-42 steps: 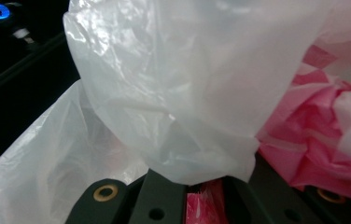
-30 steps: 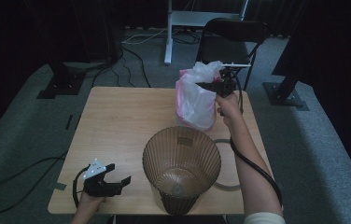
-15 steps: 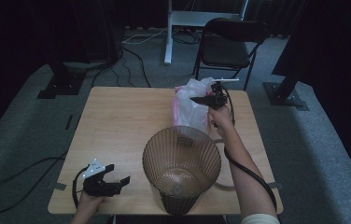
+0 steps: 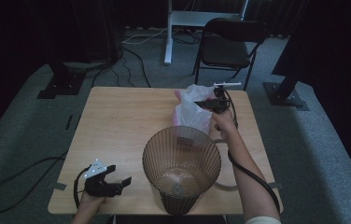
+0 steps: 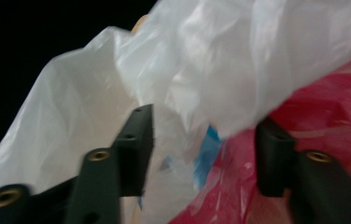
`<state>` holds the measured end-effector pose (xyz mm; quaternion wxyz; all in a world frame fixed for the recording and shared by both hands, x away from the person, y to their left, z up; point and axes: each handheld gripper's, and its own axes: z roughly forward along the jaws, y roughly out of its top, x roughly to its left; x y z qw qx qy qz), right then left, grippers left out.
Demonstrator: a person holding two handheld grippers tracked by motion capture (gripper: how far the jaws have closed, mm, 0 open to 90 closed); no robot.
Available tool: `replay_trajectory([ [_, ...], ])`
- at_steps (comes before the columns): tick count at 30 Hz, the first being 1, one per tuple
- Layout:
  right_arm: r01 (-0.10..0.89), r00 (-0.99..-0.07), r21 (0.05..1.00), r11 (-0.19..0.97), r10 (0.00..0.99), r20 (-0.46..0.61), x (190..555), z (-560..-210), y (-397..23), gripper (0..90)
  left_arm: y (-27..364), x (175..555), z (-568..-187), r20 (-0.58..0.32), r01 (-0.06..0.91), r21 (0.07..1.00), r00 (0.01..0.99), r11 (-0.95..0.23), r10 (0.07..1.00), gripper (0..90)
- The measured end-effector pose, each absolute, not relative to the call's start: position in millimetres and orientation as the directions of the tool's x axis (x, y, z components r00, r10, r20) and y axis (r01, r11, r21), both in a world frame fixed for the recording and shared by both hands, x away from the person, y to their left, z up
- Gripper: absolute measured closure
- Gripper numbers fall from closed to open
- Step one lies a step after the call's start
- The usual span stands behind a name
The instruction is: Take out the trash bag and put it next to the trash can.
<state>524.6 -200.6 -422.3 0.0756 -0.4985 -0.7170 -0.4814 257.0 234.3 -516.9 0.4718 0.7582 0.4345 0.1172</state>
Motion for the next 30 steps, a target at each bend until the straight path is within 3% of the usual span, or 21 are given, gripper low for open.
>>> replay_trajectory([
  [2,0.793,-0.488,0.609,0.038,0.638,0.596,523.8,-421.1,-202.5,38.4,234.4,256.9,-516.8,-0.232,0.548,0.818,0.595,-0.177,0.770,9.2],
  [6,0.793,-0.489,0.608,0.045,0.642,0.590,521.6,-418.5,-206.8,24.6,234.9,256.8,-516.6,-0.232,0.547,0.819,0.593,-0.175,0.771,9.1],
  [12,0.790,-0.476,0.613,0.018,0.650,0.593,518.2,-415.4,-219.0,23.7,234.9,257.3,-517.5,-0.230,0.552,0.814,0.592,-0.181,0.772,9.1],
  [18,0.793,-0.445,0.610,-0.008,0.676,0.587,515.4,-413.5,-227.8,12.9,234.4,258.1,-517.6,-0.236,0.570,0.800,0.583,-0.185,0.777,9.1],
  [25,0.780,-0.435,0.625,-0.021,0.700,0.567,509.2,-408.0,-239.3,12.4,236.0,258.3,-517.2,-0.279,0.604,0.779,0.576,-0.170,0.768,8.9],
  [27,0.771,-0.440,0.636,-0.026,0.701,0.561,506.4,-405.1,-242.6,12.1,235.9,260.1,-517.1,-0.299,0.622,0.762,0.584,-0.180,0.755,0.0],
  [30,0.767,-0.436,0.641,-0.031,0.707,0.557,502.5,-402.7,-247.9,12.1,233.7,258.6,-518.8,-0.274,0.618,0.760,0.586,-0.201,0.763,0.0],
])
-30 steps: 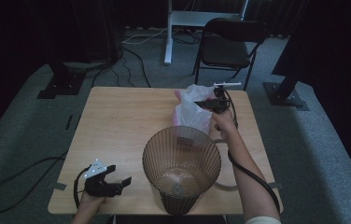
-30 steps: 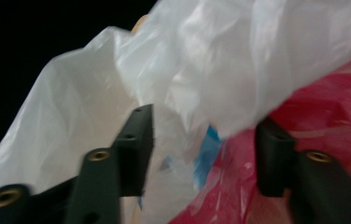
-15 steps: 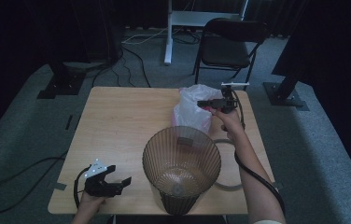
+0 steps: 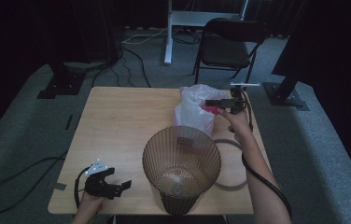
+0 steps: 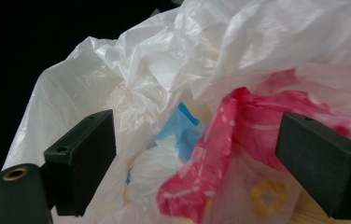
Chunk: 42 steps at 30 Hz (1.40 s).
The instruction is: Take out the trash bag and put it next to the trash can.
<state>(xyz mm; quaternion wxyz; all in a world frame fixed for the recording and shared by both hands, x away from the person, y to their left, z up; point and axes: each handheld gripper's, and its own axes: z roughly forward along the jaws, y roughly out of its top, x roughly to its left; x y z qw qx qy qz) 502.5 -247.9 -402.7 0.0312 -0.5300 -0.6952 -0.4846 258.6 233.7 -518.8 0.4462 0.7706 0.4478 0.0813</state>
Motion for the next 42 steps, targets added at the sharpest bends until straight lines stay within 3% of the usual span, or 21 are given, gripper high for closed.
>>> replay_trajectory([
  [12,0.736,-0.470,0.677,0.007,0.725,0.503,475.6,-404.5,-267.5,12.1,237.4,259.3,-521.6,-0.204,0.603,0.772,0.536,-0.202,0.819,0.0],
  [19,0.717,-0.474,0.697,-0.011,0.725,0.500,458.6,-409.3,-281.8,12.1,233.2,257.5,-520.5,-0.159,0.581,0.776,0.557,-0.245,0.815,0.0],
  [42,0.674,-0.488,0.739,-0.003,0.749,0.448,381.8,-438.7,-314.8,12.3,230.1,259.5,-525.3,-0.200,0.609,0.752,0.575,-0.251,0.793,0.0],
])
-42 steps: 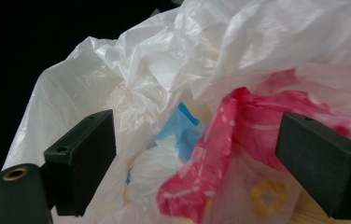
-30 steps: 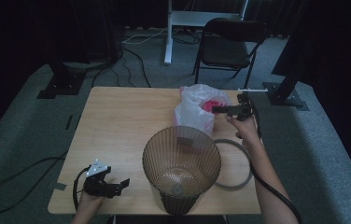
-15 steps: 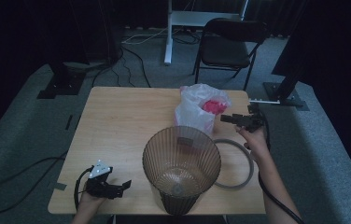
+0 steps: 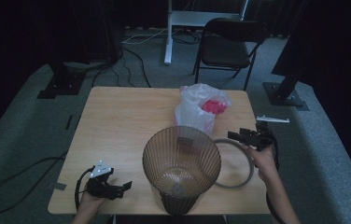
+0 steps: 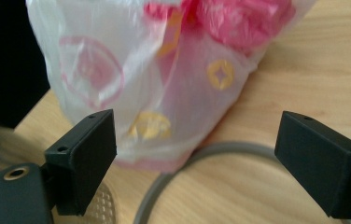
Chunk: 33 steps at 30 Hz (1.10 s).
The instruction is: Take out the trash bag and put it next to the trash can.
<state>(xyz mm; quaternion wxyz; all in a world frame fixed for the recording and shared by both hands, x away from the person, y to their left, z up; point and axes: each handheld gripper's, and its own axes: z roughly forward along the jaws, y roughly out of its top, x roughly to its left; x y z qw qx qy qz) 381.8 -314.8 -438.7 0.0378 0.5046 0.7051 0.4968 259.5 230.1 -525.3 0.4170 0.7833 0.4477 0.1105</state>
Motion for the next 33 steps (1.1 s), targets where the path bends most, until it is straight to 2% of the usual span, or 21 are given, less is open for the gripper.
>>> replay_trajectory([
  [12,0.670,-0.499,0.742,0.040,0.764,0.409,343.3,-451.6,-321.3,13.5,230.0,259.1,-525.2,-0.206,0.609,0.752,0.580,-0.251,0.788,0.0],
  [20,0.668,-0.459,0.744,0.022,0.799,0.388,324.0,-460.8,-332.4,13.6,230.2,259.4,-525.2,-0.210,0.611,0.750,0.582,-0.252,0.786,0.0],
  [22,0.689,-0.454,0.725,0.014,0.788,0.416,321.6,-466.9,-337.7,22.2,230.3,259.3,-525.2,-0.210,0.612,0.750,0.582,-0.253,0.785,0.0],
  [24,0.689,-0.436,0.725,-0.001,0.799,0.415,318.2,-473.1,-342.8,24.2,230.1,259.2,-525.2,-0.210,0.611,0.750,0.583,-0.253,0.785,0.0],
  [33,0.709,-0.365,0.704,-0.024,0.843,0.396,301.9,-492.2,-362.7,26.5,229.5,259.4,-525.4,-0.208,0.612,0.749,0.581,-0.254,0.787,0.0],
])
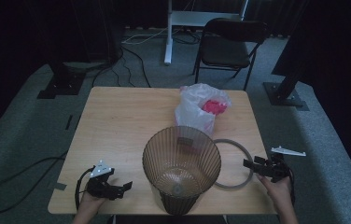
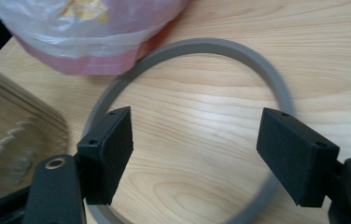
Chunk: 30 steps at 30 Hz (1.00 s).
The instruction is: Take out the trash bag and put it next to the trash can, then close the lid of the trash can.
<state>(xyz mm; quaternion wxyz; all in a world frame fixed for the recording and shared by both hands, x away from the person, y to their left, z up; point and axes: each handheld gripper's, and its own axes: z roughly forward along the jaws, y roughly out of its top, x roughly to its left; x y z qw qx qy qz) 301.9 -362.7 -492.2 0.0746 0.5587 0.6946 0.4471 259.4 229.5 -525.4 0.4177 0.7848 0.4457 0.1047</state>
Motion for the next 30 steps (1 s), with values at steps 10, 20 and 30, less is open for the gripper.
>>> replay_trajectory([
  [10,0.714,-0.321,0.699,-0.043,0.867,0.381,294.7,-497.6,-376.5,27.5,229.1,259.7,-525.3,-0.210,0.612,0.749,0.582,-0.253,0.786,0.0],
  [20,0.732,-0.297,0.681,0.001,0.900,0.319,311.4,-506.5,-372.1,31.6,230.3,259.7,-525.3,-0.223,0.618,0.748,0.577,-0.242,0.786,0.0],
  [30,0.786,-0.253,0.614,0.075,0.945,0.209,327.5,-527.6,-363.8,37.4,230.8,260.7,-525.6,-0.228,0.620,0.746,0.578,-0.240,0.784,0.0],
])
